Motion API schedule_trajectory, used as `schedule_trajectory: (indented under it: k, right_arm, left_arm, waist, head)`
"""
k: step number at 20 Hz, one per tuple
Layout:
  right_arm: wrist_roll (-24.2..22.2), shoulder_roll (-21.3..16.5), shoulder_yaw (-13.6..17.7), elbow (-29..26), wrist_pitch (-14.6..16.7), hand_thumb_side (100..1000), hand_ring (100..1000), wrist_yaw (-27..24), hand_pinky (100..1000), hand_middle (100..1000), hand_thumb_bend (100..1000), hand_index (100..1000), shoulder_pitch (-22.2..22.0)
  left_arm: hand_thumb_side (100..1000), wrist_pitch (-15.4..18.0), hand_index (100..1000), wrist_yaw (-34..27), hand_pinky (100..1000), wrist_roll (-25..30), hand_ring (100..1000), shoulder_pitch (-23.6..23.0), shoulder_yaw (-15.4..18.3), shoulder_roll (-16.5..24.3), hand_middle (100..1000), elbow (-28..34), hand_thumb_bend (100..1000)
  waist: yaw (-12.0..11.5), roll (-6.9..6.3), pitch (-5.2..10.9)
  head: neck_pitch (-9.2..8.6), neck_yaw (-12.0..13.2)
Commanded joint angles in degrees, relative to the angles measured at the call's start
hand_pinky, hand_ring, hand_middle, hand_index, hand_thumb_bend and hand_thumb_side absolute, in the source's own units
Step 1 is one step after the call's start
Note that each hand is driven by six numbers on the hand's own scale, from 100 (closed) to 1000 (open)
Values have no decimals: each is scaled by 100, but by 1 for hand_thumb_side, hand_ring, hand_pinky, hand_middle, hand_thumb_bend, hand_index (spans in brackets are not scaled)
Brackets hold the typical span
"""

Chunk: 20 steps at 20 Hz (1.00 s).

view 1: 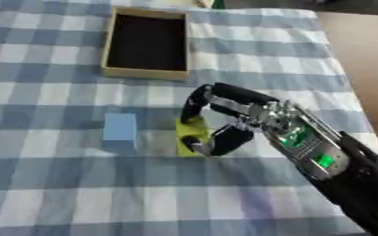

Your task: Pick up objects on the table and place them in the box.

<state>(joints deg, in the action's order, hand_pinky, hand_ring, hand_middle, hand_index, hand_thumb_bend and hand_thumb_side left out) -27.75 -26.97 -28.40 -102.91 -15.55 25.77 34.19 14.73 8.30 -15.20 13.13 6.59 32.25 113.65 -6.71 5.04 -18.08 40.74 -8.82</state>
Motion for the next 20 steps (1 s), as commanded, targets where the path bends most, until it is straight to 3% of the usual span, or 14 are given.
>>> schedule_trajectory:
  k: [1, 8, 20]
  right_arm:
    - [-45, -81, 78, -166, 9, 216, 686, -23, 854, 538, 187, 615, 33]
    - [180, -89, 114, -191, -16, 178, 586, 27, 798, 492, 109, 549, 56]
    - [442, -268, 351, -736, -208, 180, 576, -104, 799, 482, 100, 542, 550]
  left_arm:
    - [936, 6, 800, 24, 766, 18, 686, 64, 52, 78, 634, 94, 161]
    - [933, 8, 800, 30, 765, 54, 687, 69, 51, 90, 635, 94, 153]
    - [931, 21, 799, 38, 764, 98, 687, 84, 51, 130, 636, 94, 151]
  waist:
    - [3, -39, 104]
    - [-3, -46, 113]
    - [-17, -45, 140]
  head:
    - [-32, -21]
    - [-47, -25]
    - [-70, -16]
